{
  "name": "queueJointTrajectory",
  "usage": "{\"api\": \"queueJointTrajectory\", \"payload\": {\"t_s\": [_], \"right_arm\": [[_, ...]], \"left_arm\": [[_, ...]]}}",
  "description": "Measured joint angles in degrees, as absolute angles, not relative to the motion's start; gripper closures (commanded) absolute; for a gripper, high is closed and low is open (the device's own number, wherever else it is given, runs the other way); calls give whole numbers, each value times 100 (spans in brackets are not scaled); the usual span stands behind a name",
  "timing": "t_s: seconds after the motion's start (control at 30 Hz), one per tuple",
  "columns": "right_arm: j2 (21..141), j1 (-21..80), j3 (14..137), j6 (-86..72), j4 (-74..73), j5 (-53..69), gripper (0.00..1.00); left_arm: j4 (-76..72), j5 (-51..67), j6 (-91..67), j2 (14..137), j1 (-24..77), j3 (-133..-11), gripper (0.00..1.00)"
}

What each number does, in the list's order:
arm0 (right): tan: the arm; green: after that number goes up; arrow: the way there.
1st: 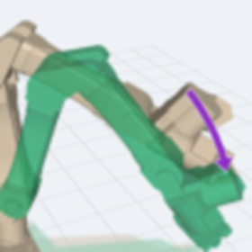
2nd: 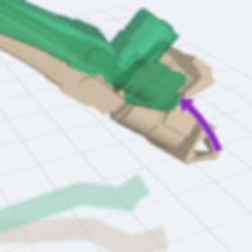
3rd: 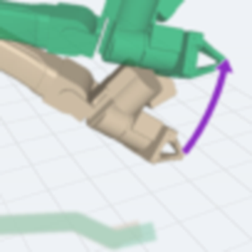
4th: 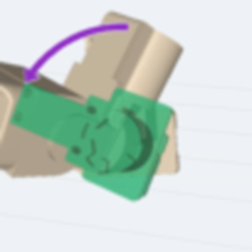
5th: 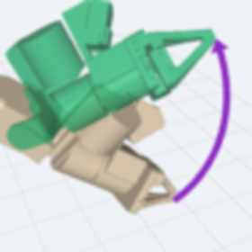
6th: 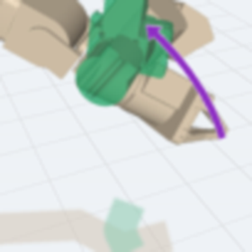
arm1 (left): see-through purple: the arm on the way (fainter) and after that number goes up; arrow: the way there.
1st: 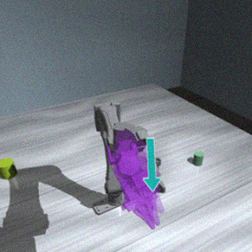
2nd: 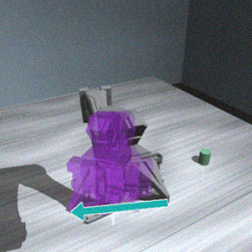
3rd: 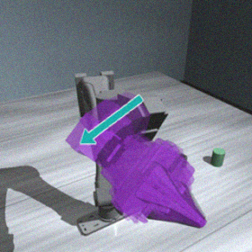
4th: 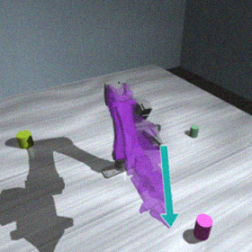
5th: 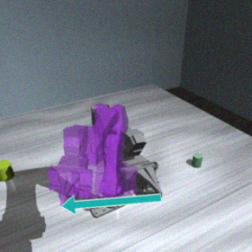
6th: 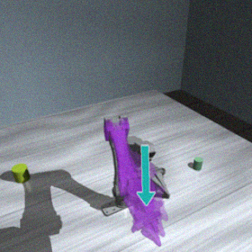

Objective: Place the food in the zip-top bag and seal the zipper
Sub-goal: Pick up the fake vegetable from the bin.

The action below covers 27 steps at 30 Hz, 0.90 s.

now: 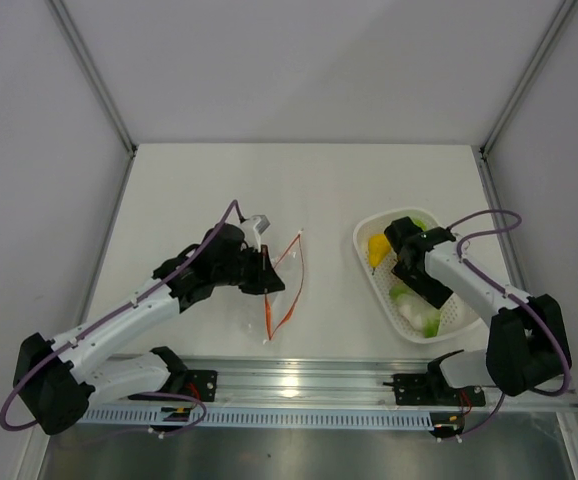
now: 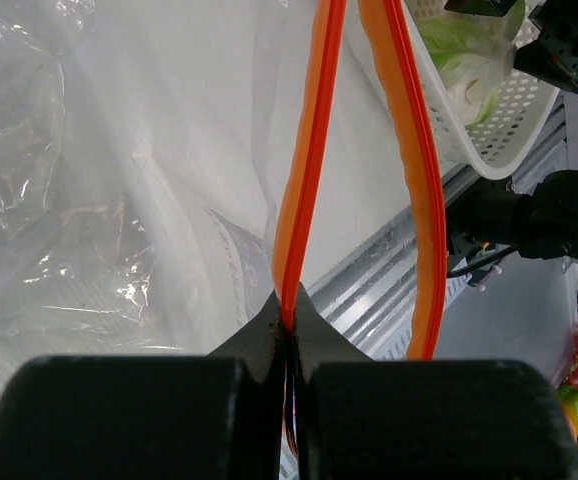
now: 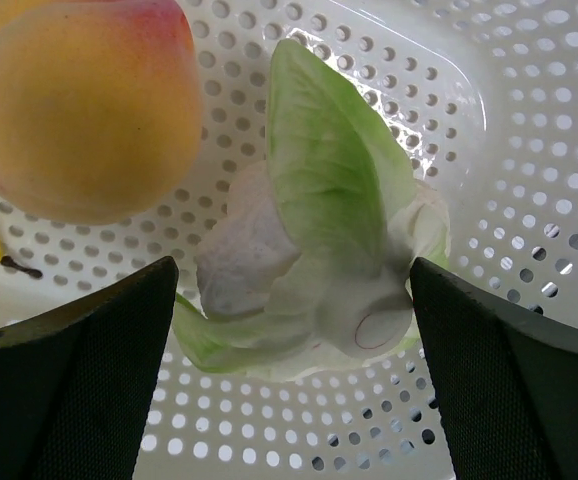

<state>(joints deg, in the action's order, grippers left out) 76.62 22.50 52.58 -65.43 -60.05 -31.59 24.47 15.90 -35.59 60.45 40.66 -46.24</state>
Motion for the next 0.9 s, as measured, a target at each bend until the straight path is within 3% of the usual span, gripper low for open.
{"api": "queueJointTrajectory", "payload": {"t_s": [0.07,0.1,0.17,0.2,0.27,0.3,0.37,0.67,0.9], "right_arm": [[7837,2250,5299,-6543,-6049,-3155,9],[7894,2248,5306,-6558,-6082,-3157,20],[7944,2246,5306,-6615,-6167,-3155,29],[7946,2246,5306,-6661,-6184,-3159,44],[7944,2246,5301,-6733,-6228,-3151,64],[7944,2246,5293,-6757,-6233,-3148,82],[7929,2246,5273,-6775,-6276,-3166,97],[7426,2418,5262,-6851,-6423,-3192,100],[5223,2974,5308,-6084,-5977,-2915,100]], "left_arm": [[2445,1623,-3559,6080,4066,-4617,99],[2445,1638,-3559,6088,4069,-4617,99],[2445,1660,-3559,6090,4066,-4617,99],[2443,1669,-3559,6090,4066,-4617,100],[2443,1675,-3559,6090,4066,-4617,99],[2440,1675,-3559,6090,4066,-4617,99],[2440,1678,-3559,6090,4069,-4617,99],[2408,1678,-3588,6117,4069,-4617,99],[2410,1675,-3592,6178,4069,-4617,99]]}}
